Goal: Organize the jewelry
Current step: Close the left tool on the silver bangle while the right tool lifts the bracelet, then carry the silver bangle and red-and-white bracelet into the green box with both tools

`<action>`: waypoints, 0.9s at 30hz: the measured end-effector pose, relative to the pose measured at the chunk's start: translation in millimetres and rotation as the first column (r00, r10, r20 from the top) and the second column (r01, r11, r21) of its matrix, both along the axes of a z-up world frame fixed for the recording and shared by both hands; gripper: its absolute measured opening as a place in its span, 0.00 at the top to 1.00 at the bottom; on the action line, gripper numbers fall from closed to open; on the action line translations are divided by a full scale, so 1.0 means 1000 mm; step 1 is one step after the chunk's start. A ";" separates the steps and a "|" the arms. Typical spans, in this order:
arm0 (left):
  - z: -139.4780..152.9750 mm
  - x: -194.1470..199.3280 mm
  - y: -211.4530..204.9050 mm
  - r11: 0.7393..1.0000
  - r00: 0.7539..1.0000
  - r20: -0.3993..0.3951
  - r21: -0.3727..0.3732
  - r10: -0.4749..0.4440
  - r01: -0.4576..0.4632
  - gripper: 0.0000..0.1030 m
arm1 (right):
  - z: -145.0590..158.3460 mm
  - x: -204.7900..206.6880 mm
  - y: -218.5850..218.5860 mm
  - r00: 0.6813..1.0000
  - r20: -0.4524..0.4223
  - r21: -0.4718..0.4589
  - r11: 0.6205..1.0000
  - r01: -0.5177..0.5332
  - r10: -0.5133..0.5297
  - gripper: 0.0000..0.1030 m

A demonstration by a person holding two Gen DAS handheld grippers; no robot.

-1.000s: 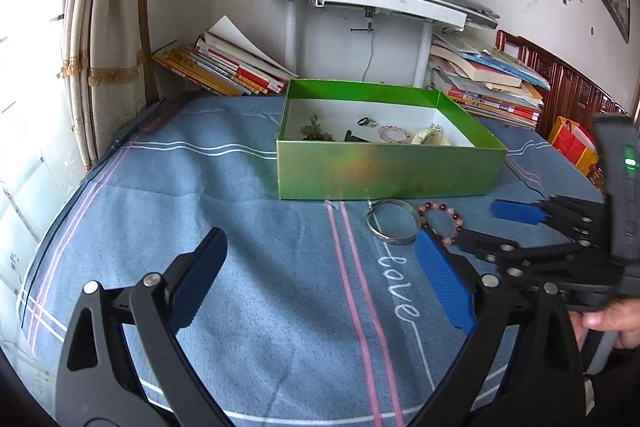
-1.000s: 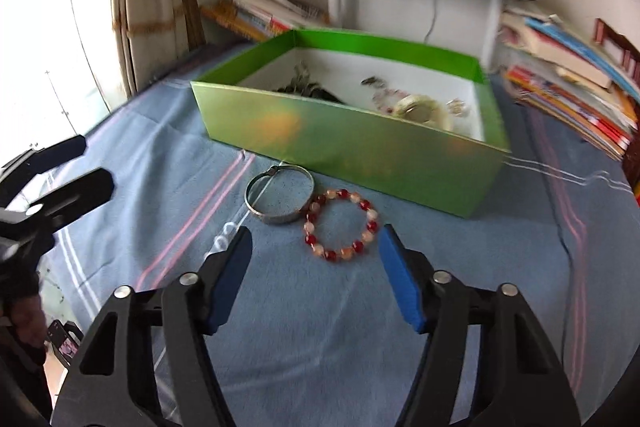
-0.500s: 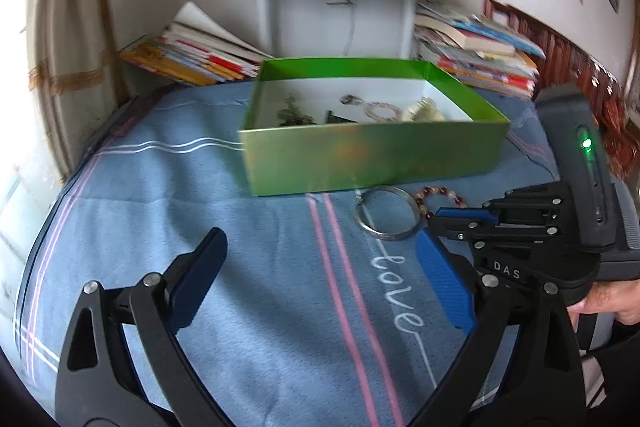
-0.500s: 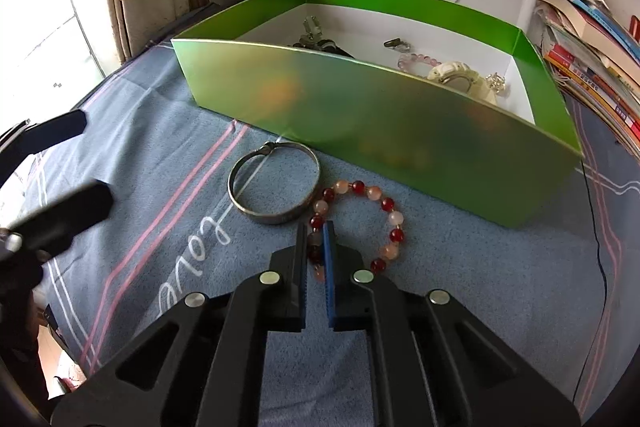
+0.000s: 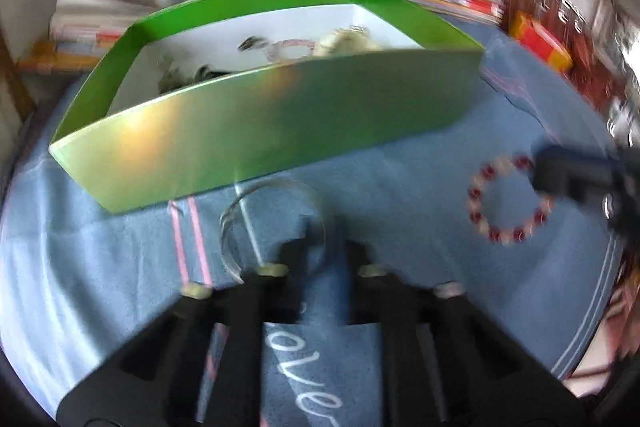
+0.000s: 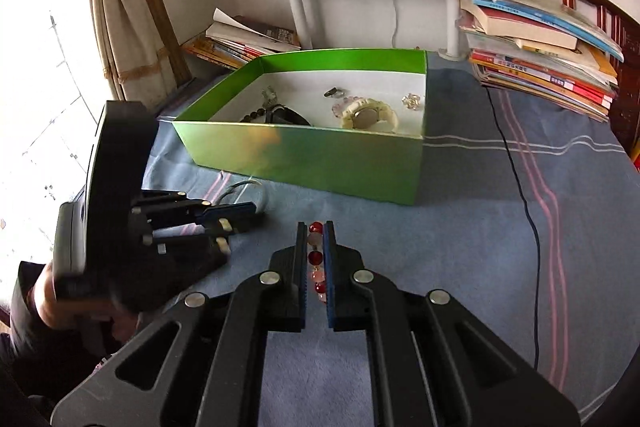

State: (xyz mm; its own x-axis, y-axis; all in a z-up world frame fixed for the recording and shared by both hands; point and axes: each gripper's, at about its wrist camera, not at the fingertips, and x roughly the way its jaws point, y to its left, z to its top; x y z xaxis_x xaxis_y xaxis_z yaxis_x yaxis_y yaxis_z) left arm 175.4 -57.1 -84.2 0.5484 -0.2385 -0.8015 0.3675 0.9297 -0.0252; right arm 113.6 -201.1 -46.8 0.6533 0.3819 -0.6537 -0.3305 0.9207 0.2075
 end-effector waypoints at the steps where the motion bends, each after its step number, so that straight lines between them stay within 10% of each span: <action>1: 0.002 -0.001 0.002 1.000 1.000 0.003 0.000 0.001 -0.001 0.96 | 0.000 -0.002 -0.002 1.000 0.001 0.002 1.000 0.002 -0.002 0.93; 14: 0.081 -0.094 0.056 0.985 0.970 0.207 -0.140 0.126 -0.098 0.97 | 0.033 -0.044 0.001 0.993 0.120 0.062 0.998 -0.013 0.006 0.93; 27: 0.094 -0.133 0.066 0.980 0.960 0.242 -0.172 0.142 -0.101 0.96 | 0.053 -0.083 0.008 0.984 0.178 0.055 0.998 -0.001 -0.009 0.93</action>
State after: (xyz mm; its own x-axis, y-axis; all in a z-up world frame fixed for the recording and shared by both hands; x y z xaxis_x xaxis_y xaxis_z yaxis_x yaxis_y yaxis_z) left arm 42.2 8.7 9.5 0.7600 -0.2684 -0.5919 0.2651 0.9596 -0.0947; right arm 30.2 -193.3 6.5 0.7593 0.4107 -0.5048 -0.3628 0.9111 0.1956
